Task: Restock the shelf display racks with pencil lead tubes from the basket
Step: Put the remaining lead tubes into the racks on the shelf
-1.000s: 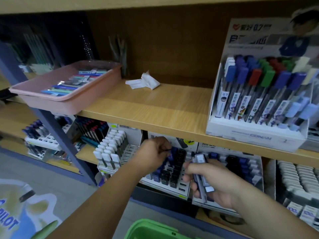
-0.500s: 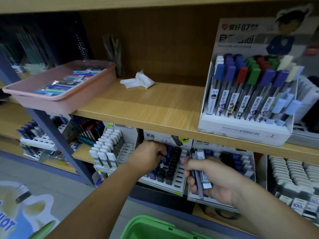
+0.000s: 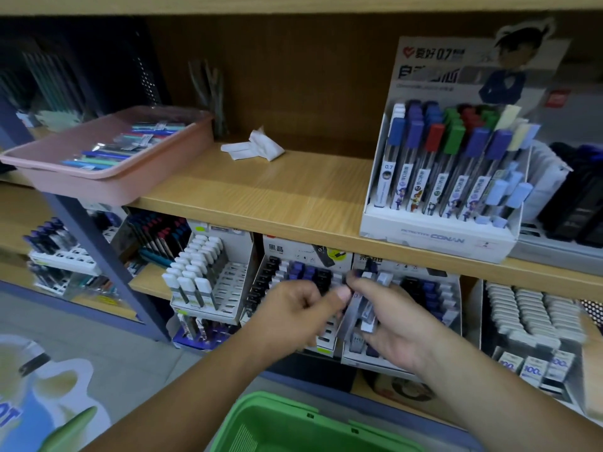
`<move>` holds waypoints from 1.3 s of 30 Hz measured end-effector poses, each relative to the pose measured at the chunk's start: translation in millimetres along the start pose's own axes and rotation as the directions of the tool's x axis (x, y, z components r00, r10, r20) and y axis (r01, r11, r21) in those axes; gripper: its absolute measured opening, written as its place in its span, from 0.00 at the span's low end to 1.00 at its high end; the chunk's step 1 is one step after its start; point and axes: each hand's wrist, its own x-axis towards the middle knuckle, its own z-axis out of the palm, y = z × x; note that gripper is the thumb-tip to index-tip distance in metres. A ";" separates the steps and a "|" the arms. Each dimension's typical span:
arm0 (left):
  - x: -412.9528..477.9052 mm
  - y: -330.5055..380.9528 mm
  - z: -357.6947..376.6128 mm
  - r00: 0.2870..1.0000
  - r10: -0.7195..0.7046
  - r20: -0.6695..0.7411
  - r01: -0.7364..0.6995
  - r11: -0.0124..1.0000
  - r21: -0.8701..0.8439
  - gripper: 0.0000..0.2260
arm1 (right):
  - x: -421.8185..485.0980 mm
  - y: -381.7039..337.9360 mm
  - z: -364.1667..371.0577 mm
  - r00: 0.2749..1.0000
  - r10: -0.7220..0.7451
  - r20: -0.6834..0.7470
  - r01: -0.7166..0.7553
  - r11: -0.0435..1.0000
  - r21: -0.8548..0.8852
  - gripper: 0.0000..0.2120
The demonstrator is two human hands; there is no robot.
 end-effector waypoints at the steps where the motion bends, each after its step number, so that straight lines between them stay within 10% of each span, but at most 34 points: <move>1: -7.4 1.1 2.7 0.998 -0.024 0.058 0.027 0.999 -0.039 0.21 | -0.8 -0.2 0.7 1.000 -0.007 -0.008 0.007 1.000 -0.008 0.10; 16: -14.5 -1.9 -42.9 1.000 -0.027 -0.004 0.026 0.983 -0.180 0.04 | -11.1 3.3 -2.6 0.997 -0.027 0.070 0.035 0.994 -0.106 0.23; 25: -17.3 7.1 -20.0 0.968 0.055 0.245 -0.060 0.998 0.013 0.06 | -39.7 2.0 -19.2 0.970 -0.091 0.226 0.173 0.910 -0.377 0.08; 31: -15.5 33.0 12.3 0.982 0.071 0.178 -0.073 0.997 0.008 0.20 | -65.5 -8.5 -57.2 0.995 0.031 0.099 0.010 0.922 -0.387 0.08; 39: -5.5 51.2 52.4 0.989 0.136 0.064 -0.137 0.990 0.014 0.08 | -93.9 -17.3 -124.9 0.973 0.230 0.022 -0.187 0.841 -0.508 0.09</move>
